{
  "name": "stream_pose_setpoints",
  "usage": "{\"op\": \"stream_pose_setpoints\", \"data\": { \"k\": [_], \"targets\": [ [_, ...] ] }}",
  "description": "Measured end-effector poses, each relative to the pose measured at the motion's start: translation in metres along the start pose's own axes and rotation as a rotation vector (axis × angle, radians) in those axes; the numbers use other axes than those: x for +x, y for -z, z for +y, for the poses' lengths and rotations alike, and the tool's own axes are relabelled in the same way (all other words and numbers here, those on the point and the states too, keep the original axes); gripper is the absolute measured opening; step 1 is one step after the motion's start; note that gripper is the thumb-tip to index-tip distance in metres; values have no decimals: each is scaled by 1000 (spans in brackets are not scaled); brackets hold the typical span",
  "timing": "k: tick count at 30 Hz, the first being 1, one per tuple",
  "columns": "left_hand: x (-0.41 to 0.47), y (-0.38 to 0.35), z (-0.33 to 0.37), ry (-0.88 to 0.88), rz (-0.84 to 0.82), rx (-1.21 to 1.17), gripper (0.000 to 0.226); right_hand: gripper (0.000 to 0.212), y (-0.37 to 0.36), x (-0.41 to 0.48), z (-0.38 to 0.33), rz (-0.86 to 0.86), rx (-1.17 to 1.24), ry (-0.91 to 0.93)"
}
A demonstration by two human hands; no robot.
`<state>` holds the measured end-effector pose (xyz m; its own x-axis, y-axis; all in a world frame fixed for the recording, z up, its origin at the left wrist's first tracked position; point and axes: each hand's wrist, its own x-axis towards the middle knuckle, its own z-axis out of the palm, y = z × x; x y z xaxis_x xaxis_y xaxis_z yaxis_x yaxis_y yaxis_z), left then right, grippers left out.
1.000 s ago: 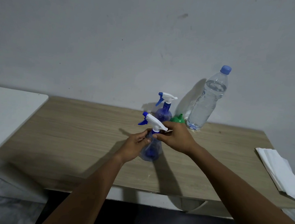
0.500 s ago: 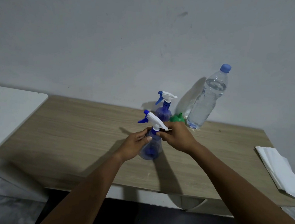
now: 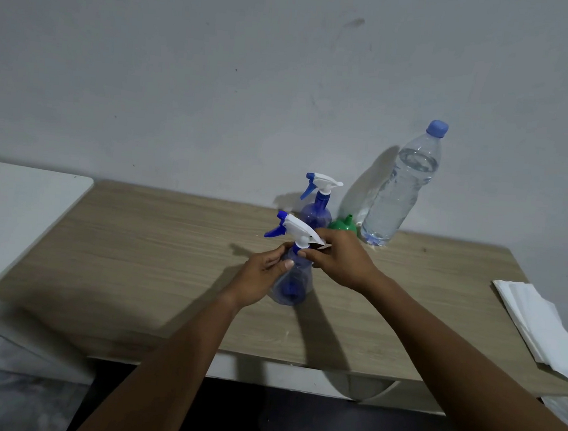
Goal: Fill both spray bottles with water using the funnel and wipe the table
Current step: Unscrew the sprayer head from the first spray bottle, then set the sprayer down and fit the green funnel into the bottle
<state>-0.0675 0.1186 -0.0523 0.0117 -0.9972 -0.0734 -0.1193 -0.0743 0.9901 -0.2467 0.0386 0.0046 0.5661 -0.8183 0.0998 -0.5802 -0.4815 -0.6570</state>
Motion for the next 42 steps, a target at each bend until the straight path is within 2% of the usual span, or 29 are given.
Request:
{"op": "stream_pose_setpoints", "data": {
  "k": [10,14,17,20,24,26,29,31,35,42],
  "targets": [
    [-3,4,8,9,-25,39,46,21,12,-2,-9,-90,108,-27],
    [-3,7,12,24,-32,77,45,19,36,-2,-28,-8,223,-21],
    [-5,7,17,33,-23,98,46,21,65,-1,-45,117,303,36],
    [-6,7,23,29,14,136,46,17,97,-4,-67,207,530,78],
    [-5,5,27,50,107,184,64,16,123,-4,-83,336,637,146],
    [-5,0,30,39,136,205,69,20,124,-2,-76,413,558,137],
    [-9,-8,31,12,162,253,58,33,104,1,-48,426,333,0],
    [-12,-12,28,14,169,232,54,38,79,-2,-18,367,166,-127],
    [-15,-19,24,-3,204,261,50,30,24,-10,37,195,-110,-278],
    [-7,-14,23,6,140,443,48,36,-23,11,73,-48,-256,-314]
  ]
}}
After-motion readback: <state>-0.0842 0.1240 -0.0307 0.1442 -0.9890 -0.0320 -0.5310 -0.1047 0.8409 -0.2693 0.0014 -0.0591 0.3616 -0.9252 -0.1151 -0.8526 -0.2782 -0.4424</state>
